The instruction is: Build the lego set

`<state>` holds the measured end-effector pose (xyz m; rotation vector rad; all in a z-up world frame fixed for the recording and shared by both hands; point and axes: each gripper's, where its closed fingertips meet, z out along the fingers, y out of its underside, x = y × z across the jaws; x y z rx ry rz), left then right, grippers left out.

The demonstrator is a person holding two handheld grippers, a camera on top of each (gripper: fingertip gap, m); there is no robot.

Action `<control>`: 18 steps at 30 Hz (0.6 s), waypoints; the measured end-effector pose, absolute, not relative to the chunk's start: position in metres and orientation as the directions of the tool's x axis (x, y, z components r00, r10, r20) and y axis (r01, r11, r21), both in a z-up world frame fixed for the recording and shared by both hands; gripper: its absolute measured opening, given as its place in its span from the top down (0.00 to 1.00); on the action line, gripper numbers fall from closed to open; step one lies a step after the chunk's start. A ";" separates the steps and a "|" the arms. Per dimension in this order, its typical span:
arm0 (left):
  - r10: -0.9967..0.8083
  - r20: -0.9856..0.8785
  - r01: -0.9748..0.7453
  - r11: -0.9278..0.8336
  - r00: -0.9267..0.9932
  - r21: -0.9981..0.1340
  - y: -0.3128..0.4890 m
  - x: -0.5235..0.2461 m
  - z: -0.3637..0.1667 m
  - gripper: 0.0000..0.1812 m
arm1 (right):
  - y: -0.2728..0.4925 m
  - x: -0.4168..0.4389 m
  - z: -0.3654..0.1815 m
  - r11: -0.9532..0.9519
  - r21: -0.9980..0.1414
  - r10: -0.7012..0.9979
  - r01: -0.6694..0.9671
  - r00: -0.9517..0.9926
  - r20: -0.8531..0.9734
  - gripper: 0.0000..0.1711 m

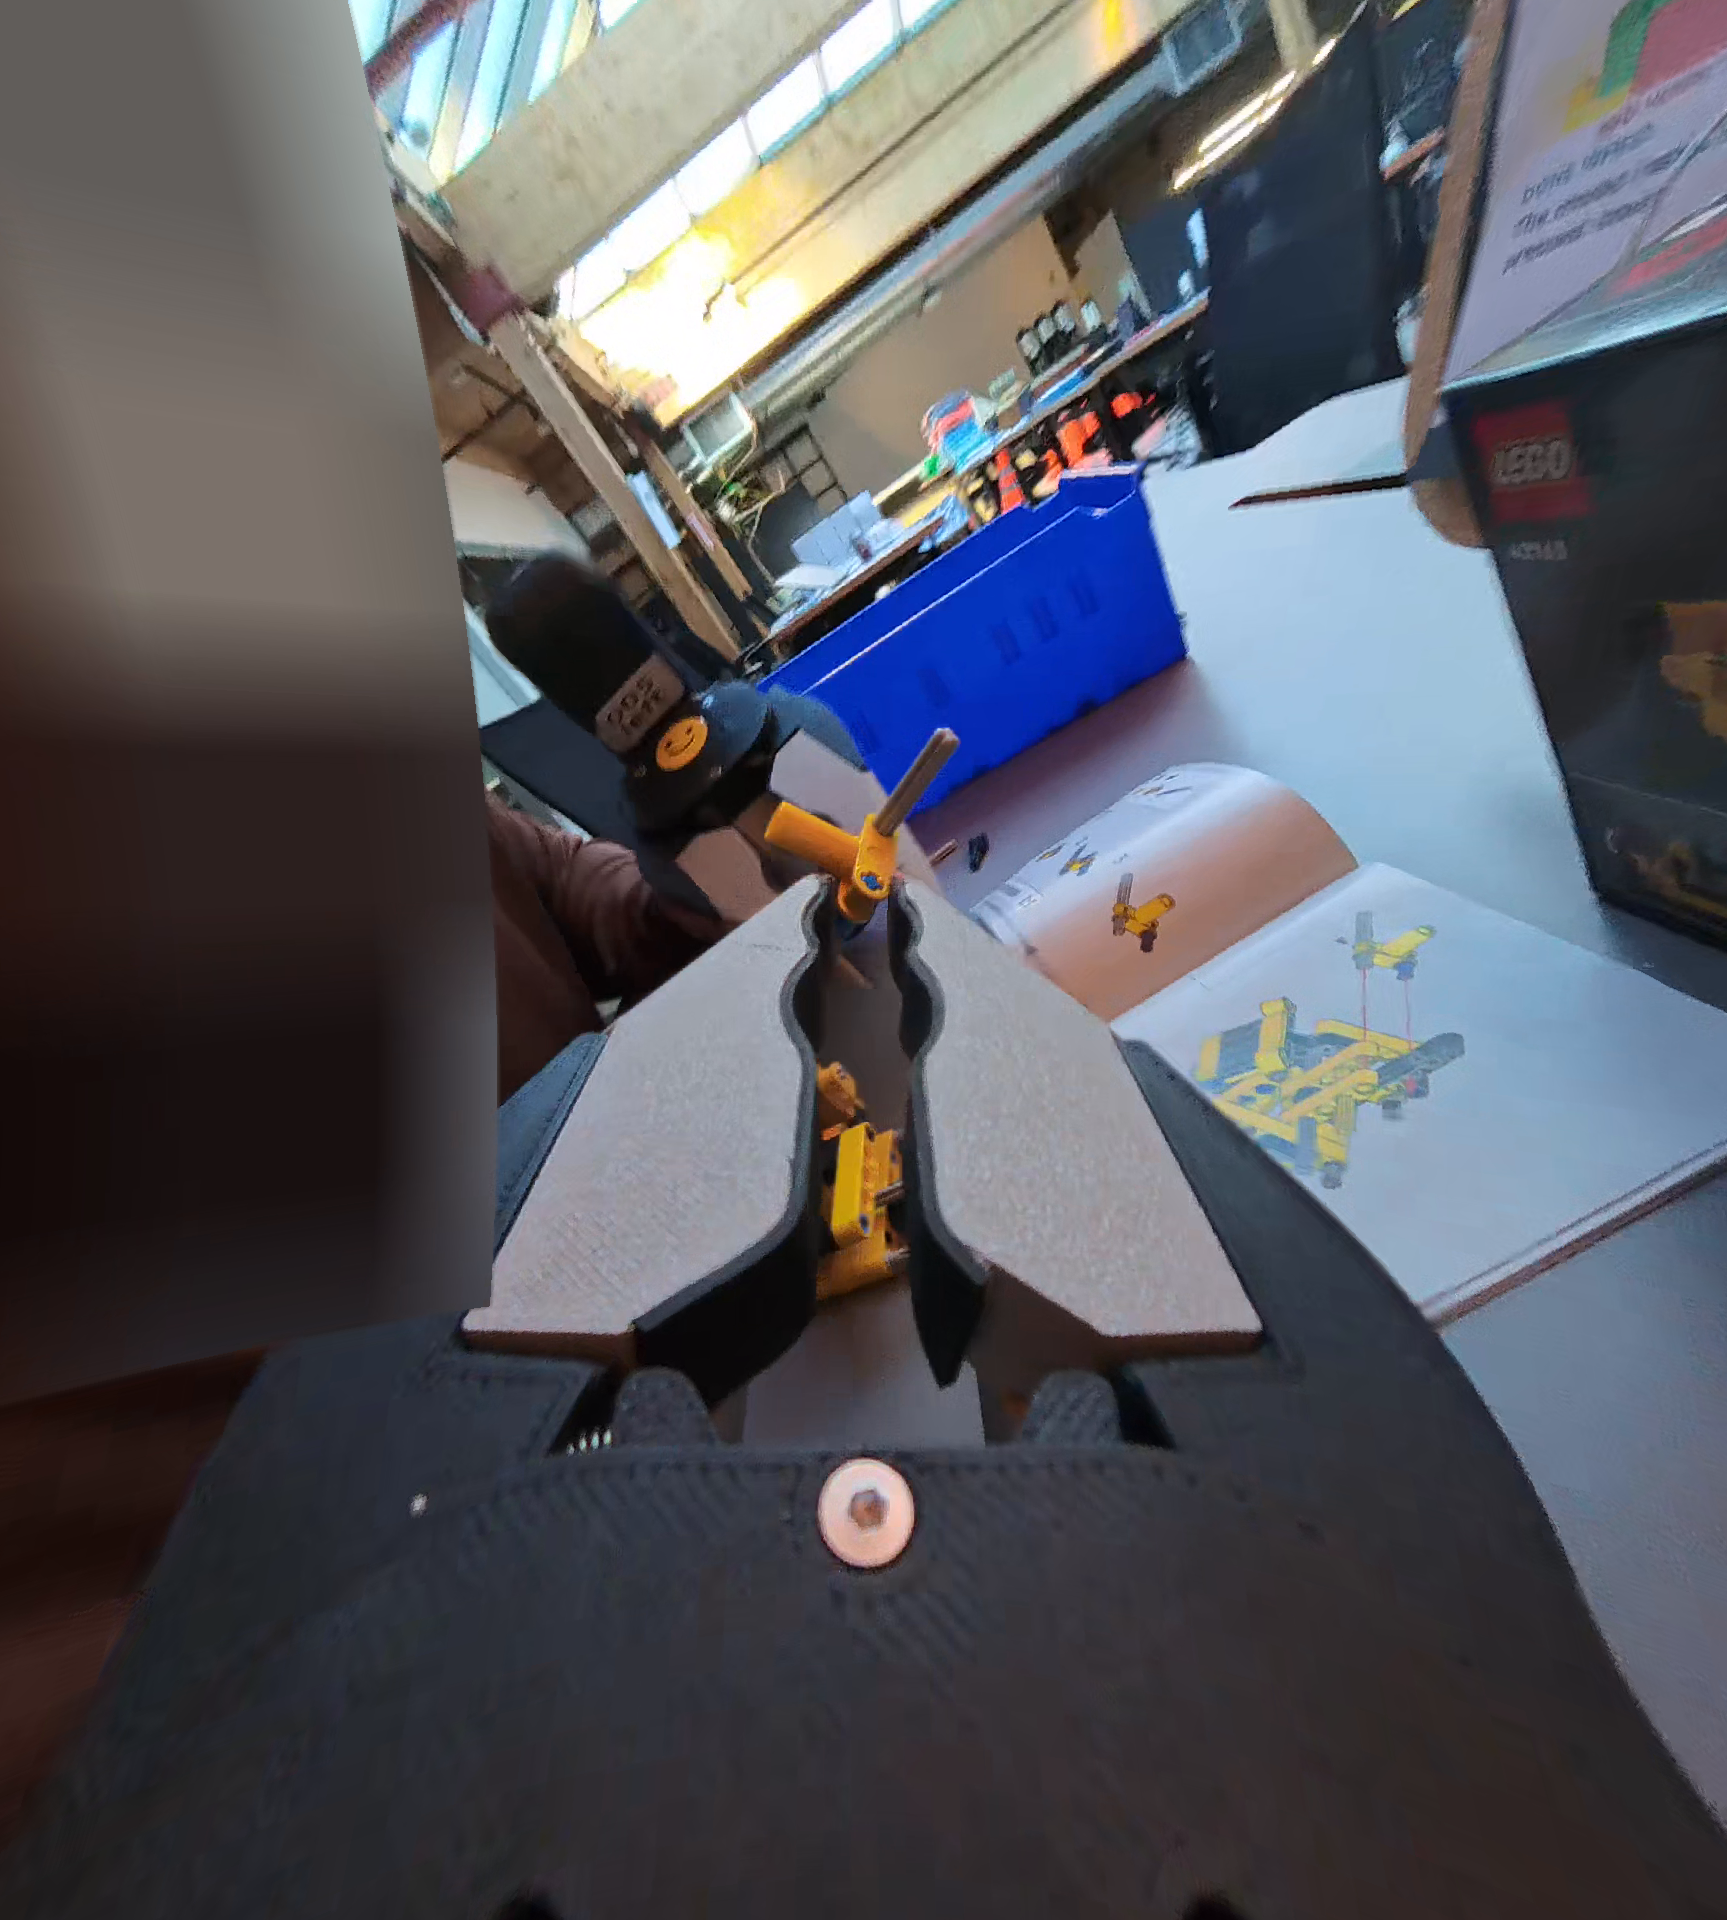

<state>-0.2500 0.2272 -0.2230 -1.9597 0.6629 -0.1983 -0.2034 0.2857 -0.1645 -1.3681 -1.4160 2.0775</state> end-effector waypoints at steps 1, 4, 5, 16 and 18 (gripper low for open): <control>-0.534 -0.156 -0.380 -0.338 0.831 -0.861 0.225 -0.250 -0.228 0.86 | 0.291 -0.203 -0.165 -0.488 -0.840 0.681 0.240 -0.497 -0.538 0.97; -0.563 -0.104 -0.371 -0.384 0.820 -0.845 0.217 -0.244 -0.241 0.86 | 0.322 -0.201 -0.165 -0.484 -0.864 0.778 0.135 -0.387 -0.496 0.97; -0.571 -0.084 -0.362 -0.393 0.817 -0.845 0.214 -0.241 -0.241 0.86 | 0.329 -0.198 -0.163 -0.505 -0.856 0.777 0.111 -0.373 -0.507 0.97; -0.568 -0.083 -0.352 -0.382 0.819 -0.854 0.201 -0.239 -0.239 0.87 | 0.333 -0.199 -0.166 -0.528 -0.840 0.769 0.125 -0.351 -0.535 0.97; -0.563 -0.068 -0.339 -0.391 0.823 -0.856 0.203 -0.240 -0.239 0.87 | 0.335 -0.199 -0.167 -0.530 -0.838 0.770 0.127 -0.341 -0.539 0.97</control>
